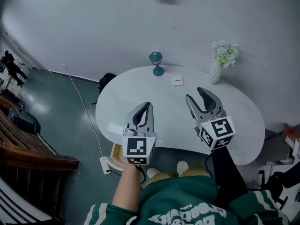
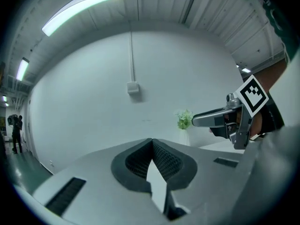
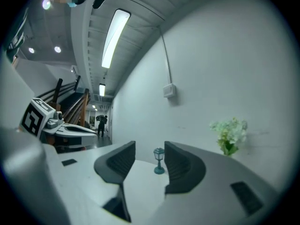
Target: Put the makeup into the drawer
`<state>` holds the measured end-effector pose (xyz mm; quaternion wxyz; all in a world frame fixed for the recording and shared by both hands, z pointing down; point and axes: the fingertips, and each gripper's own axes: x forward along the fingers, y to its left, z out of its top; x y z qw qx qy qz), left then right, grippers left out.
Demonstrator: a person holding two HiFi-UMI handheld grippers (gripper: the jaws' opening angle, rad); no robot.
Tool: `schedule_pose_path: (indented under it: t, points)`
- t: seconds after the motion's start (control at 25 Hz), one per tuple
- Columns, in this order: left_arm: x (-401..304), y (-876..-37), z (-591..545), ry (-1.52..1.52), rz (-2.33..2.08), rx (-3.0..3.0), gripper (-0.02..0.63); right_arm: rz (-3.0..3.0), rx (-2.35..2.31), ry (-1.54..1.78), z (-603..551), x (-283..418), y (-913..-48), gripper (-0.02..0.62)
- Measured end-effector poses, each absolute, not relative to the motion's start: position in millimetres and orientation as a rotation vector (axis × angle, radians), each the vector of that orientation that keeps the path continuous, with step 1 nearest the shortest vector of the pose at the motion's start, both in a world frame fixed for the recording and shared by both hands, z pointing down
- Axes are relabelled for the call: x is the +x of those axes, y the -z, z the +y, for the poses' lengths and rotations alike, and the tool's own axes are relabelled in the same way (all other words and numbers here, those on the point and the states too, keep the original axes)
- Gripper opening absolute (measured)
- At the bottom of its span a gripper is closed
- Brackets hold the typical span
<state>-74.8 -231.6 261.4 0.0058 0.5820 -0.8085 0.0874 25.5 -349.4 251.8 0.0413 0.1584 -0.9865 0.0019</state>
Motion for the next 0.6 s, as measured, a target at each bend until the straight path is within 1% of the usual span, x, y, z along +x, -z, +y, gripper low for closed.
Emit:
schedule_pose_path:
  t: [0.4, 0.6]
  points:
    - [17.8, -283.1, -339.6, -0.253, -2.363, 1.998, -0.001, -2.941, 0.691, -0.037, -438.3, 133.5, -275.1, 0.205]
    - [59.7, -296.2, -375.8, -0.255, -2.264, 2.08, -0.002, -2.901, 0.76, -0.054, -466.2, 168.4, -286.5, 0.209]
